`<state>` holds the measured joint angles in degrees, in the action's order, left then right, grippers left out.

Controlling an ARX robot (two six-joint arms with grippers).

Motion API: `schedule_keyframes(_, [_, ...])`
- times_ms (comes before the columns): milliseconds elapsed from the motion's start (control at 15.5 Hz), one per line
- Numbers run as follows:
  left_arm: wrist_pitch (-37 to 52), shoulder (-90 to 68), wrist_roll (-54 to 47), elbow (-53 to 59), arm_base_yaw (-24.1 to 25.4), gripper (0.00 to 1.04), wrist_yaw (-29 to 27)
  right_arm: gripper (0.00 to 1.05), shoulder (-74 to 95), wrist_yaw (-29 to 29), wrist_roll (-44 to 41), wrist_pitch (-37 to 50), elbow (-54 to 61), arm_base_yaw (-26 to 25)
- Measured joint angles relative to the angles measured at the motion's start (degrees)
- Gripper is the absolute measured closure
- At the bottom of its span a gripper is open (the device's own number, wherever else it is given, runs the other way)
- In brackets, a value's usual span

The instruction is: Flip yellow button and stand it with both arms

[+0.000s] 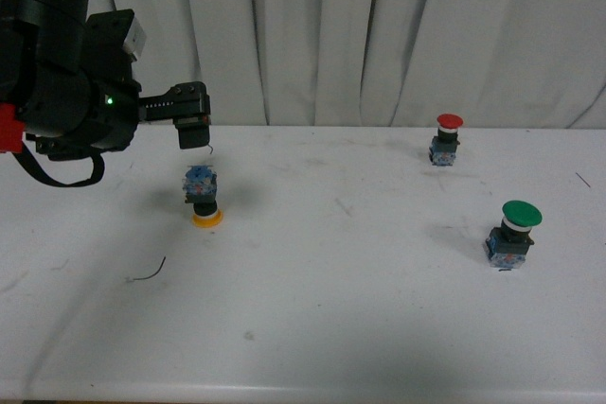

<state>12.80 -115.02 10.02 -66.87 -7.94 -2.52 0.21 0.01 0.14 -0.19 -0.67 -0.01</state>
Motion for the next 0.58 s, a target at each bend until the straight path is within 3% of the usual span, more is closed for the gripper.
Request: schedule_keyframes(582, [-10.6, -8.3, -3.0, -9.8, -2.8, 0.07, -0.5, 0.06, 0.0, 0.0, 0.0, 0.0, 0.0, 0.0])
